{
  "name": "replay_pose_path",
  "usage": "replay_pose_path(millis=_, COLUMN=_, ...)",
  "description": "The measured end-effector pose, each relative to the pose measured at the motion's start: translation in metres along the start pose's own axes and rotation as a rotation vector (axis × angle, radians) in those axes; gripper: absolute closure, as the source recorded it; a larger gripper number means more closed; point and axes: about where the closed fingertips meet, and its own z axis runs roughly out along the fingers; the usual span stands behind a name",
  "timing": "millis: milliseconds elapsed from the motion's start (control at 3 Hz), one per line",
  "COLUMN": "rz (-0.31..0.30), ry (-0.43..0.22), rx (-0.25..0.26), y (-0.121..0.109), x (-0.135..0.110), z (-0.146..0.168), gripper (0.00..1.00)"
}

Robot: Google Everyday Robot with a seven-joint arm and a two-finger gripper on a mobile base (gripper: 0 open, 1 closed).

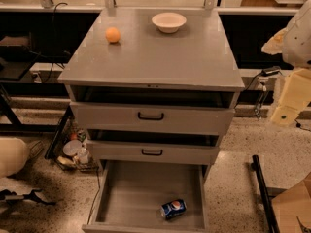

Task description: Pick pepsi can from bottom drawer and place on counter

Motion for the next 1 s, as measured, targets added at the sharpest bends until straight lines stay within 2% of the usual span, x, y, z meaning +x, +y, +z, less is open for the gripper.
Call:
replay_pose_path(millis=333, rz=0.0, ry=0.0, rx=0.0, y=0.0, x=0.0, z=0.0, gripper=0.0)
replay_pose_path(millis=667, rz=-0.022, ry=-0.024, rx=-0.038, y=0.013, x=0.006, z=0.028, gripper=0.0)
replay_pose_path(millis=1000, rz=-0.054, ry=-0.088, rx=-0.124, y=0.045, x=0.014, z=0.092, gripper=0.0)
